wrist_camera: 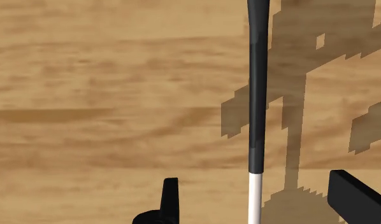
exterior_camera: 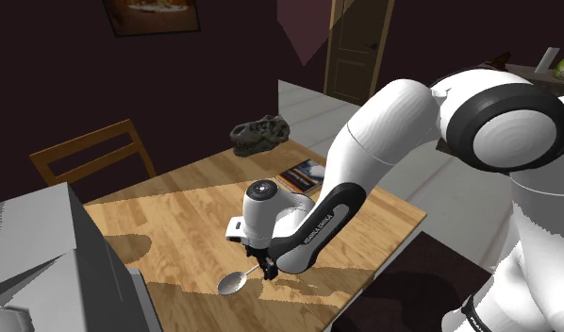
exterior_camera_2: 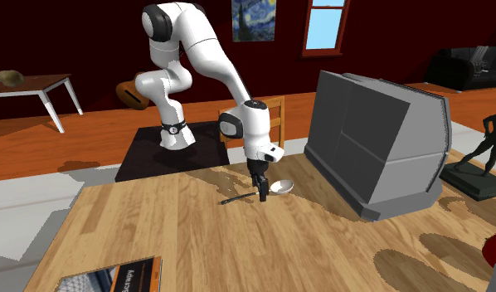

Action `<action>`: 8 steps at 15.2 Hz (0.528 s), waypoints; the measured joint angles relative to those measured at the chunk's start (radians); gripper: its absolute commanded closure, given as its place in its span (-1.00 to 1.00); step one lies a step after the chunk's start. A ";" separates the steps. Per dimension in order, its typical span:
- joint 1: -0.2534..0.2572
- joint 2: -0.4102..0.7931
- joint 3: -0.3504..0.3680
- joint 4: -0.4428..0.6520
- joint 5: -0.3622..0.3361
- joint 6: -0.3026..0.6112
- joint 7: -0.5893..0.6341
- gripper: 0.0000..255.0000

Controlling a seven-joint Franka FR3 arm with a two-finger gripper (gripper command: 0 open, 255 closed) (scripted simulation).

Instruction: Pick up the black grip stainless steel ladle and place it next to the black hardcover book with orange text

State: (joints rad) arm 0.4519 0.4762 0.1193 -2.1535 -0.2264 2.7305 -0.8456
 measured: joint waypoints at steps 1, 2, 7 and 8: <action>0.000 0.000 0.000 0.000 0.000 0.000 0.000 -1.00; 0.000 0.000 0.000 0.000 0.000 0.000 0.000 -1.00; 0.000 0.000 0.000 0.000 0.000 0.000 0.000 1.00; 0.000 0.000 0.000 0.000 0.000 0.000 0.000 1.00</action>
State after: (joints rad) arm 0.4518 0.4766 0.1192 -2.1533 -0.2265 2.7310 -0.8456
